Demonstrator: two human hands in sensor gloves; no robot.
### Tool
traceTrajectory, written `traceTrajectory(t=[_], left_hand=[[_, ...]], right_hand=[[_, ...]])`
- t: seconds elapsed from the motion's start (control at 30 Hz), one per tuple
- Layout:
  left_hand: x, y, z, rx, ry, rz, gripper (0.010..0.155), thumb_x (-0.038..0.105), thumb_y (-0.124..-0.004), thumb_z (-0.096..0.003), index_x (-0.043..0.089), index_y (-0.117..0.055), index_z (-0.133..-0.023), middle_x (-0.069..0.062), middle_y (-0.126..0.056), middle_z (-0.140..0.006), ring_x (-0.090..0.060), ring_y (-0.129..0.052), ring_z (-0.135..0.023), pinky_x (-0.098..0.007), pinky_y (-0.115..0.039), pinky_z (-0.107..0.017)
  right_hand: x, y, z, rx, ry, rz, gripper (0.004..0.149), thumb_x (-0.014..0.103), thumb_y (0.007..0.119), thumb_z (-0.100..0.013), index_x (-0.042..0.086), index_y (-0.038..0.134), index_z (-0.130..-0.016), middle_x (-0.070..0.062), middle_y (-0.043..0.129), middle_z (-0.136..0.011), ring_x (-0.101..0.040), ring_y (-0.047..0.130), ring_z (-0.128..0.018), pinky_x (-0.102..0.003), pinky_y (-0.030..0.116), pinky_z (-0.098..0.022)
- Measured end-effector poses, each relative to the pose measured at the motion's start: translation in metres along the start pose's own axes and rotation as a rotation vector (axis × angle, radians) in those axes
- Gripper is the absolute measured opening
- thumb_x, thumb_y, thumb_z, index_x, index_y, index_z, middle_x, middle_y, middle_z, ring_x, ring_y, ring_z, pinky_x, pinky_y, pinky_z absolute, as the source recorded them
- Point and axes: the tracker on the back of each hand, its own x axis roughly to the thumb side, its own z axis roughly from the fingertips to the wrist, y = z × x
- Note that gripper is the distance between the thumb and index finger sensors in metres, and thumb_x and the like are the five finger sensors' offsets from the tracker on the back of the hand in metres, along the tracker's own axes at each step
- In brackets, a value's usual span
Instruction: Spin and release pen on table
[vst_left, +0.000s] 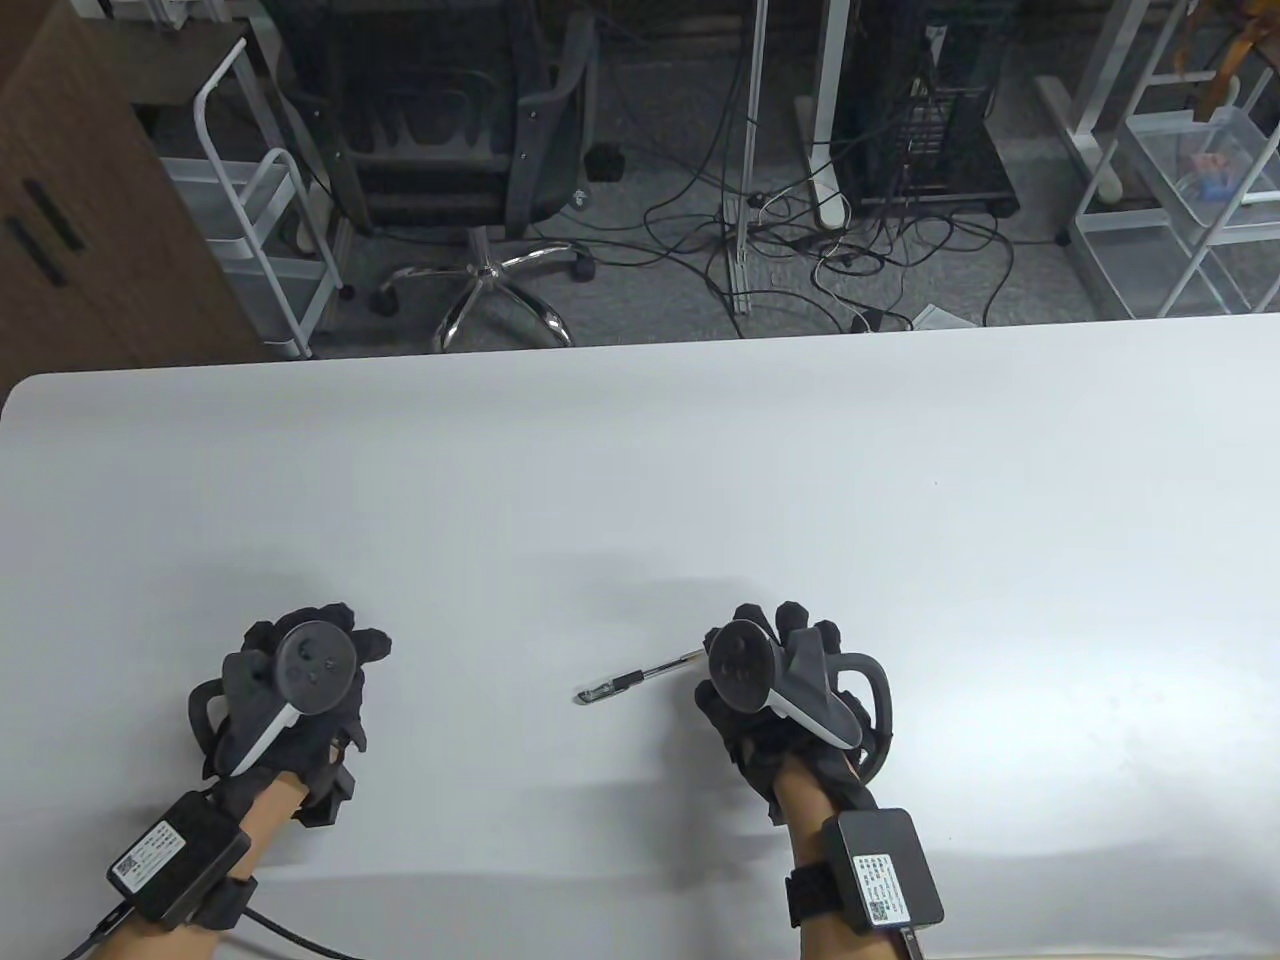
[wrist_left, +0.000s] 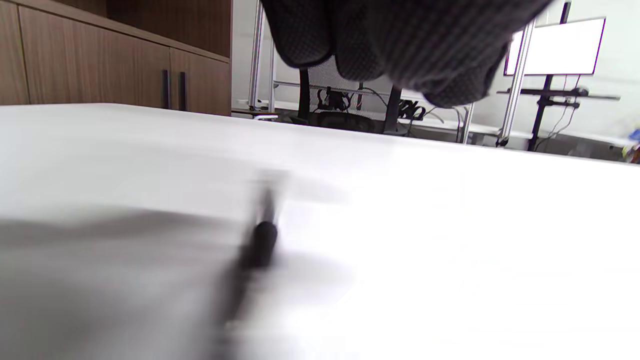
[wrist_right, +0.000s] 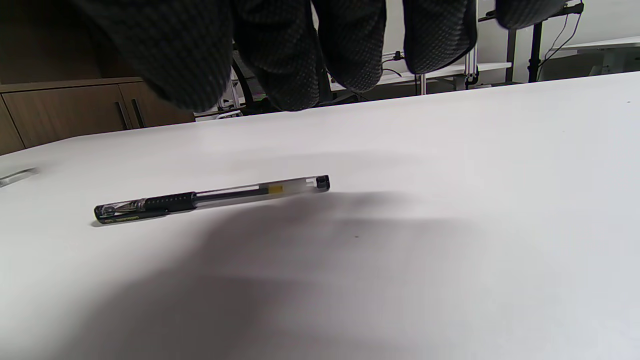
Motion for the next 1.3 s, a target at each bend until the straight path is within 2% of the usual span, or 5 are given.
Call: traceTrajectory(t=[0.2,0.43,0.77,1.1,1.3], left_hand=[[-0.027,0.012,0.002,-0.028,0.049,0.174,0.05,0.037,-0.085,-0.0369,0.04,-0.082,-0.087,0.004,-0.07,-0.105,-0.027,-0.07,-0.104,-0.061,-0.046,-0.077],[-0.049,0.02,0.004,-0.04,0.097,0.29,0.057,0.042,-0.084,-0.0364,0.039,-0.077,-0.093,0.002,-0.065,-0.108,-0.03,-0.065,-0.107,-0.062,-0.044,-0.077],[-0.054,0.018,0.003,-0.069,0.112,0.285,0.065,0.046,-0.084,-0.0353,0.04,-0.069,-0.098,0.002,-0.055,-0.113,-0.032,-0.058,-0.11,-0.063,-0.04,-0.078],[-0.053,0.016,0.004,-0.101,0.107,0.274,0.07,0.049,-0.084,-0.0342,0.042,-0.063,-0.101,0.004,-0.046,-0.116,-0.033,-0.049,-0.114,-0.064,-0.037,-0.078],[-0.052,0.016,0.004,-0.103,0.101,0.269,0.07,0.05,-0.083,-0.0342,0.042,-0.062,-0.101,0.005,-0.045,-0.116,-0.033,-0.048,-0.114,-0.064,-0.036,-0.078]], right_hand=[[-0.002,-0.002,0.001,-0.018,0.006,-0.006,0.064,0.057,0.081,-0.037,0.032,0.074,-0.095,0.0,0.061,-0.106,-0.045,0.056,-0.104,-0.067,0.044,-0.07],[-0.002,-0.002,0.001,-0.041,0.002,0.006,0.064,0.057,0.082,-0.037,0.031,0.073,-0.095,0.0,0.061,-0.106,-0.045,0.056,-0.104,-0.067,0.044,-0.07],[0.012,0.001,-0.004,-0.066,-0.039,0.069,0.065,0.055,0.086,-0.036,0.032,0.072,-0.095,0.001,0.066,-0.104,-0.044,0.06,-0.103,-0.067,0.046,-0.07],[0.064,0.024,-0.026,0.001,-0.191,0.283,0.064,0.051,0.091,-0.033,0.035,0.075,-0.092,0.003,0.073,-0.099,-0.042,0.065,-0.102,-0.066,0.049,-0.071],[0.099,0.037,-0.04,0.028,-0.254,0.464,0.063,0.048,0.095,-0.03,0.036,0.079,-0.089,0.004,0.082,-0.093,-0.036,0.077,-0.098,-0.064,0.054,-0.071]])
